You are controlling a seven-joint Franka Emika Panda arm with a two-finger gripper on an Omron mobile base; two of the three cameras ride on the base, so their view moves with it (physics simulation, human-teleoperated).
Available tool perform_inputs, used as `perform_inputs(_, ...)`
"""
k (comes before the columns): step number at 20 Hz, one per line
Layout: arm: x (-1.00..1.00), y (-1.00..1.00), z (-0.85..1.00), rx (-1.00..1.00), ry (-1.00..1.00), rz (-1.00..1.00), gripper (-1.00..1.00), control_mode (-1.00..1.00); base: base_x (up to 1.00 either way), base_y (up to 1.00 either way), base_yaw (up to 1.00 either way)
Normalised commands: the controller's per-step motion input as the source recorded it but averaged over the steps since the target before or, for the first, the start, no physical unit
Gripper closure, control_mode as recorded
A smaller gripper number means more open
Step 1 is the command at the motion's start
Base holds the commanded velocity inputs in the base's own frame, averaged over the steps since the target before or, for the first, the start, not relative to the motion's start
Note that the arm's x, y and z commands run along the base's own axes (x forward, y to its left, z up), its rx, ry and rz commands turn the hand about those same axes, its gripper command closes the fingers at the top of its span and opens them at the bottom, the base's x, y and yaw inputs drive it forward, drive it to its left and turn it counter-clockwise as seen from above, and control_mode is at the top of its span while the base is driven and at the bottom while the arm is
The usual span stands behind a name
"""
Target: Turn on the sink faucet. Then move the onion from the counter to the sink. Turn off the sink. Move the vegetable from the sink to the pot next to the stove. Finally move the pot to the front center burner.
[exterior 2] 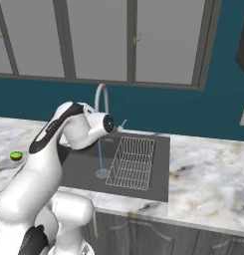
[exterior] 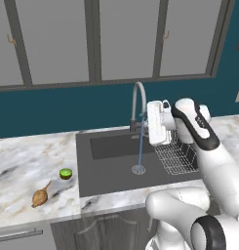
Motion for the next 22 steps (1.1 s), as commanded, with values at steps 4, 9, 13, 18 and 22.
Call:
perform_inputs(4, -0.19, 1.00, 0.00, -0.23, 0.01, 0.11, -1.00, -1.00, 0.00, 0.00, 0.00)
perform_inputs(9, -0.06, 0.76, 0.00, -0.24, 0.00, 0.19, -1.00, -1.00, 0.00, 0.00, 0.00)
perform_inputs(13, 0.00, 0.61, 0.00, -0.21, 0.00, 0.16, -1.00, -1.00, 0.00, 0.00, 0.00)
perform_inputs(18, -0.02, 0.63, 0.00, -0.19, 0.00, 0.14, -1.00, -1.00, 0.00, 0.00, 0.00)
perform_inputs(22, -0.16, 0.55, -0.07, -0.20, -0.02, 0.22, -1.00, -1.00, 0.00, 0.00, 0.00)
